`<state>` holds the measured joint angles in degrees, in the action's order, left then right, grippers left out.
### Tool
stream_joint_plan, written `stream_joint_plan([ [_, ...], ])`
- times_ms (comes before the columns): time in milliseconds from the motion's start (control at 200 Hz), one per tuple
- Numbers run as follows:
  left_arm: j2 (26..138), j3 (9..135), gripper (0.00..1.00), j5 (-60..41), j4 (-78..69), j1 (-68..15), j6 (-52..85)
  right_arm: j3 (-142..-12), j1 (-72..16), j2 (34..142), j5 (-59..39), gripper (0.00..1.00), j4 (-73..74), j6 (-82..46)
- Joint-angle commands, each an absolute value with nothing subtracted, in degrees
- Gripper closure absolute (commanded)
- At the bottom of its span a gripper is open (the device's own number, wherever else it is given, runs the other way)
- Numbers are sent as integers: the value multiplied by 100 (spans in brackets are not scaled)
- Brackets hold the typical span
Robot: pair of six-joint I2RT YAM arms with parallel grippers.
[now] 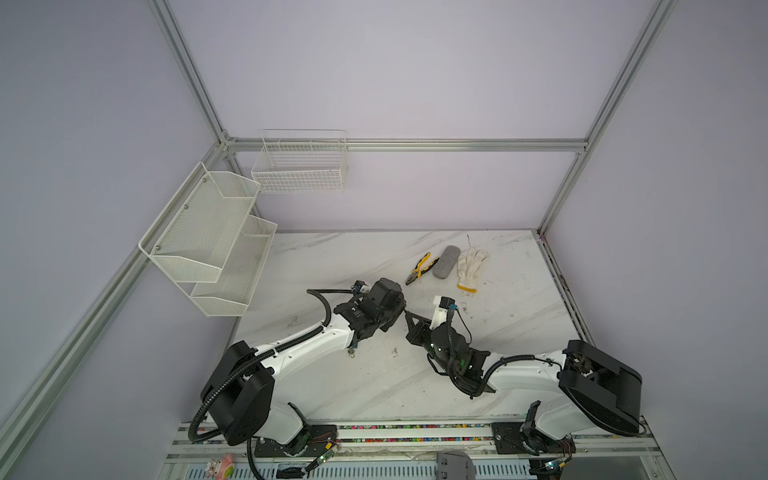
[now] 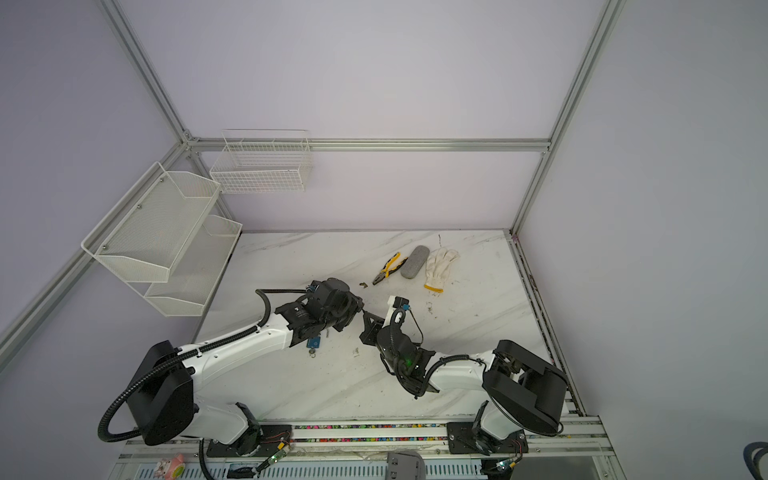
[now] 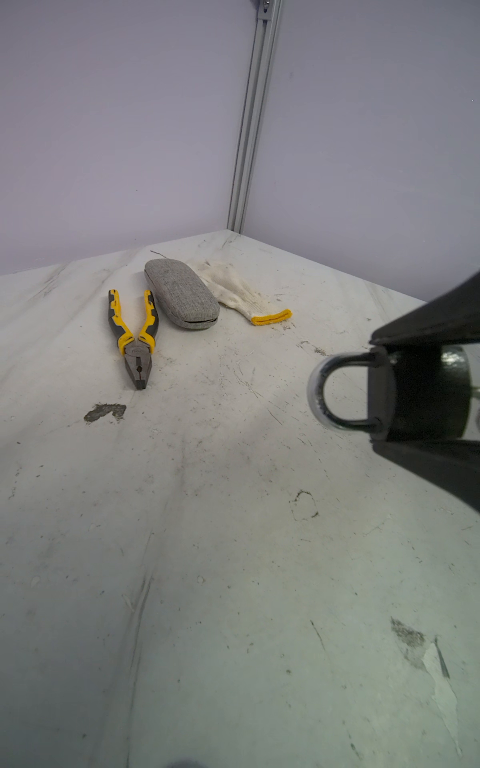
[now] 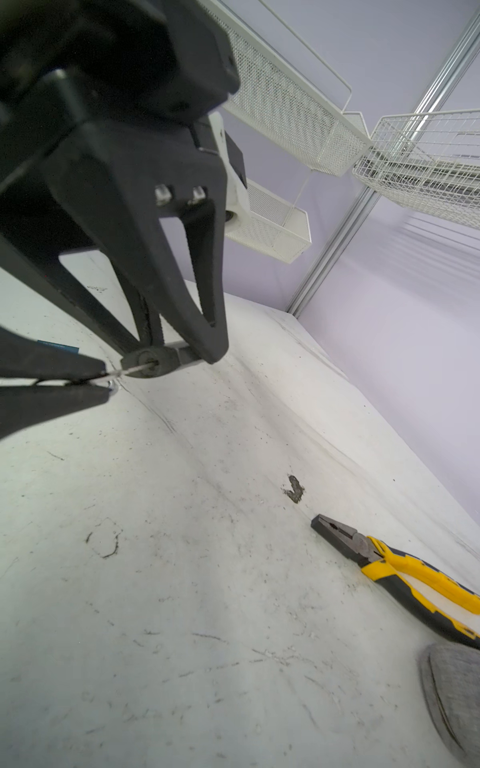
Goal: Unlock with the key
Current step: 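Push the key tip into the black padlock's keyhole with the right gripper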
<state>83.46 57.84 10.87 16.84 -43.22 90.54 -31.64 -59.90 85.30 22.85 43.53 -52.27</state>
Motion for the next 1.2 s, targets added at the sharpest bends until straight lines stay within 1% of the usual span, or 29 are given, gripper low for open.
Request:
stream_joint_plan([
  [0,8155,5754,100,1076,1418,-4457,9088,-3247,-6023,8540,2349,100,4112,-5358],
  [330,7859,5790,100,802,1394,-4765,9047,-3630,-5999,8346,2124,100,3958,-4772],
  [475,7740,5687,100,716,1109,-4781,9130,-3717,-5972,8389,1722,100,4043,-4722],
  [845,7670,5504,100,593,691,-4781,9214,-3814,-5864,8341,1103,100,4062,-5417],
  [1005,7625,5376,100,623,584,-4781,9241,-3841,-5716,8372,728,100,4097,-5841],
  [1195,7603,5224,100,703,358,-4786,9287,-3891,-5602,8318,470,100,4135,-6064],
])
